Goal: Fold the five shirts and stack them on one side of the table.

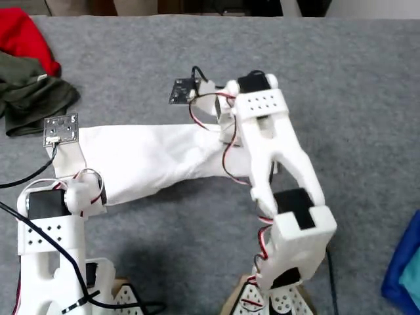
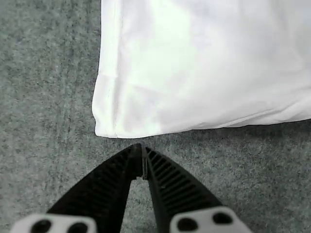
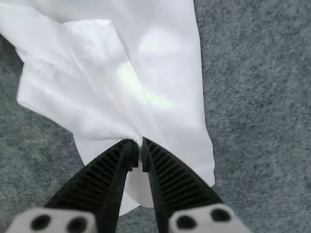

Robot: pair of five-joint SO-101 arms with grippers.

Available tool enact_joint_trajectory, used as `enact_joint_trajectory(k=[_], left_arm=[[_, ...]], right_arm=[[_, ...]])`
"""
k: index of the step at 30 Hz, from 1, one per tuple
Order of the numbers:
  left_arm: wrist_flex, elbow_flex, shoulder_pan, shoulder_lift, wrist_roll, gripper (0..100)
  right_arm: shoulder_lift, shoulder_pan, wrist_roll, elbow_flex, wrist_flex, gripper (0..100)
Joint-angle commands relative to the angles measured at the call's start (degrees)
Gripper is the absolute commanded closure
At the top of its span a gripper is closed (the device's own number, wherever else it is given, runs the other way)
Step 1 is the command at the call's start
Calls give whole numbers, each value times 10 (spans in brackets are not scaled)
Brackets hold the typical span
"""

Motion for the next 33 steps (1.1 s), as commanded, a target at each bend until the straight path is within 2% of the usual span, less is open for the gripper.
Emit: enact_joint_trajectory(k=[1,4,6,12,15,20,22,27,33], left_arm=[[2,-3,-5,-10,-3,980],[2,-3,-5,-10,-3,980],[2,-3,-5,-10,-3,980],[2,-2,-5,-10,-3,980],[2,-2,-5,-10,-3,980],[2,-2,-5,-10,-3,980],[2,-2,-4,-10,-3,980],[1,-2,-3,-10,-3,980],[-1,-2,-4,-10,-3,980]], right_arm=[[15,-4,4,-65,21,902],[31,-2,-11,-83,22,781],[36,-2,-12,-84,28,740],[14,-5,-10,-93,96,739],[-32,-3,-10,-95,138,786],[-132,-6,-5,-58,225,965],[-172,-8,27,3,223,976],[-254,-33,37,210,162,993],[-318,-106,33,419,47,993]])
